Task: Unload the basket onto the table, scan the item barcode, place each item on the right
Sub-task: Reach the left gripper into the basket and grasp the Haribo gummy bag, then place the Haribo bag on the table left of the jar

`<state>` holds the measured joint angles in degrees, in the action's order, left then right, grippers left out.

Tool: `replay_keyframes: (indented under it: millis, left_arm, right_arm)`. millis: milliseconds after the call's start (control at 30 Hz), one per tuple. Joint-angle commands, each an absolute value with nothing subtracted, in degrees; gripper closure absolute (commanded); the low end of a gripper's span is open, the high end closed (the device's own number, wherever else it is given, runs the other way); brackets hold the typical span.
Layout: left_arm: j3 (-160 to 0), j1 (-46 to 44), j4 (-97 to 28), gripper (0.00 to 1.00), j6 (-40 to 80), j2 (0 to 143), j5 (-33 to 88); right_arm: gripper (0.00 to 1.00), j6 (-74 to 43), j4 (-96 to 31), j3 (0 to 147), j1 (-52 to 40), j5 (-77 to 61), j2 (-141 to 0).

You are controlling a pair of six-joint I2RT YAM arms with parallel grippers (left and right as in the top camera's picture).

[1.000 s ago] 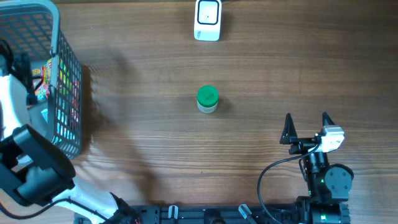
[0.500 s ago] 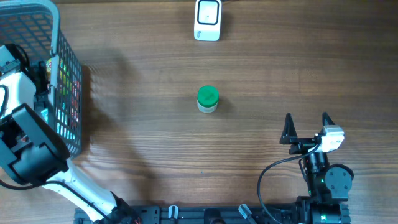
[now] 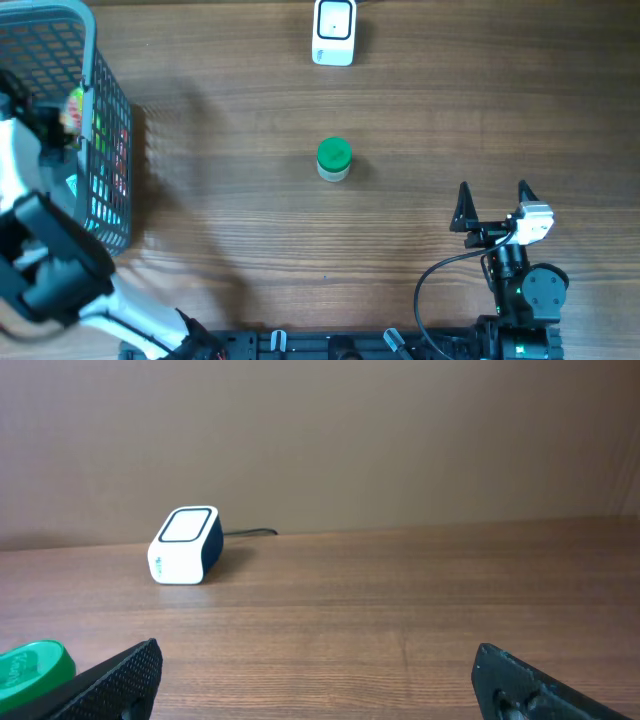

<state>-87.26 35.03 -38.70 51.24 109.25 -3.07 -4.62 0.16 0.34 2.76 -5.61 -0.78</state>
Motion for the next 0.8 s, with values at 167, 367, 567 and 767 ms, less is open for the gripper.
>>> replay_keyframes:
  millis: [167, 367, 567, 767]
  left_arm:
    - [-94.0, 37.4, -46.6, 0.96, 49.7, 76.9, -1.8]
    - [-94.0, 33.1, -55.7, 0.96, 49.7, 62.3, 11.3]
    - [-92.5, 11.1, -66.9, 0.96, 49.7, 61.1, 8.0]
    - [-84.7, -9.9, -66.0, 0.96, 51.4, 70.0, -9.5]
  right_arm:
    - [0.0, -4.1, 0.3, 0.3, 2.5, -6.5, -0.4]
    - [0.0, -4.0, 0.3, 0.3, 2.5, -6.5, -0.4]
    - [0.0, -4.1, 0.3, 0.3, 2.5, -6.5, -0.4]
    - [0.0, -4.0, 0.3, 0.3, 2.5, -6.5, -0.4]
